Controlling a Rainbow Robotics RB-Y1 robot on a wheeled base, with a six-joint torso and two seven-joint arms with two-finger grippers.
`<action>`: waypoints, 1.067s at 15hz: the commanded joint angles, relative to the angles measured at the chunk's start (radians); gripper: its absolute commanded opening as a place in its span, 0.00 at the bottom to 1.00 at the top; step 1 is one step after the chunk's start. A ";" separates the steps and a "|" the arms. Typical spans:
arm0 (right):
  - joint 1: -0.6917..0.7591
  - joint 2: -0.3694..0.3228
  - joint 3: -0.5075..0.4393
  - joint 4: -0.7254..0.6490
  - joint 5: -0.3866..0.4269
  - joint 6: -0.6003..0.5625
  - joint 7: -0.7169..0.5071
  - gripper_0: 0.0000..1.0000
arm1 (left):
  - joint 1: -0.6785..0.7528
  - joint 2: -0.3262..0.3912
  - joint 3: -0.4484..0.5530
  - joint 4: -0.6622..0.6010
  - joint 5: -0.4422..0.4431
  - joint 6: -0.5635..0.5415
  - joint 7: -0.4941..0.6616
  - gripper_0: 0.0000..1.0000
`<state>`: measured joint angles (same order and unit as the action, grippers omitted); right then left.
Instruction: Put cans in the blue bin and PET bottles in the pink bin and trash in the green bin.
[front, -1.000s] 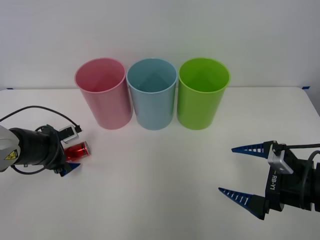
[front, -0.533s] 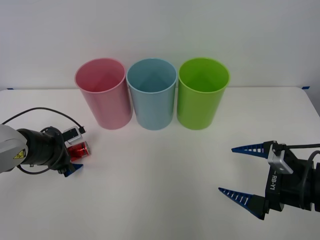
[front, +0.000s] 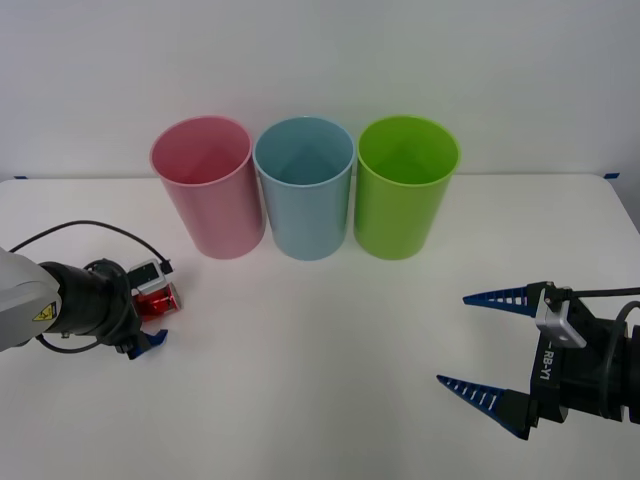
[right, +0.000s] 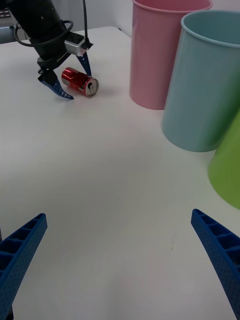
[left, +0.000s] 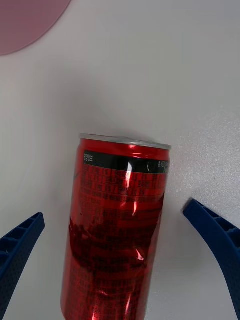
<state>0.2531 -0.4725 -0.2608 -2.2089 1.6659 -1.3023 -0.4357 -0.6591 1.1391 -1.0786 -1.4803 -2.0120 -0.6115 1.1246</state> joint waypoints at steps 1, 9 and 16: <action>0.000 0.000 0.000 0.000 0.000 0.000 0.000 1.00 | -0.054 -0.004 -0.072 0.011 0.016 -0.001 0.012 0.97; 0.000 0.000 0.000 0.000 0.000 0.000 0.000 1.00 | -0.073 -0.004 -0.078 0.012 0.029 -0.001 0.018 0.00; 0.000 0.000 0.000 0.000 0.000 0.000 0.000 1.00 | -0.062 0.037 -0.076 -0.020 0.061 0.056 -0.009 0.00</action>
<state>0.2531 -0.4725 -0.2608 -2.2089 1.6659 -1.3023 -0.4357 -0.7254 1.1620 -1.1564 -1.4862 -1.9678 -0.5697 1.1224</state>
